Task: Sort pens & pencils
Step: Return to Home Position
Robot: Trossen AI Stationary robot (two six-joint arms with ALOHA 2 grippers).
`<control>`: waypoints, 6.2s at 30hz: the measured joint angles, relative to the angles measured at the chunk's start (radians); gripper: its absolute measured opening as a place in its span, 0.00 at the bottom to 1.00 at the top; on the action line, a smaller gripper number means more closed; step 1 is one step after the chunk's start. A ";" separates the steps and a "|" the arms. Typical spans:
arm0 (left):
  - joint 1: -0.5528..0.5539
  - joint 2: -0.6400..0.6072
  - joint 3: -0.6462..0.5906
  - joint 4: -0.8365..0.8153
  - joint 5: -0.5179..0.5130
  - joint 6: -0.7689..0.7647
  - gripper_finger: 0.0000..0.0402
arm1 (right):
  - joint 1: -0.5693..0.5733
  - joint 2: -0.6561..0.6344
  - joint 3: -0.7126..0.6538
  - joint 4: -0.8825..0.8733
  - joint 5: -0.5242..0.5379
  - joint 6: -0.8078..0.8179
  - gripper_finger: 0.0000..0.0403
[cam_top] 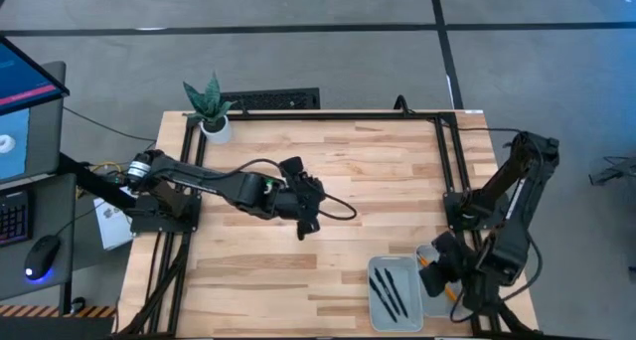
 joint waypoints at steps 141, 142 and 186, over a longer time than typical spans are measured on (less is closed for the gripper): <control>0.241 -1.719 -1.567 0.753 -0.247 0.126 0.47 | -1.613 -1.317 -1.000 1.201 -0.251 -1.942 0.25; 0.241 -1.719 -1.567 0.752 -0.268 0.135 0.47 | -1.613 -1.317 -1.000 1.196 -0.239 -1.942 0.25; 0.241 -1.719 -1.568 0.748 -0.315 0.281 0.47 | -1.611 -1.299 -0.993 1.001 -0.226 -1.942 0.25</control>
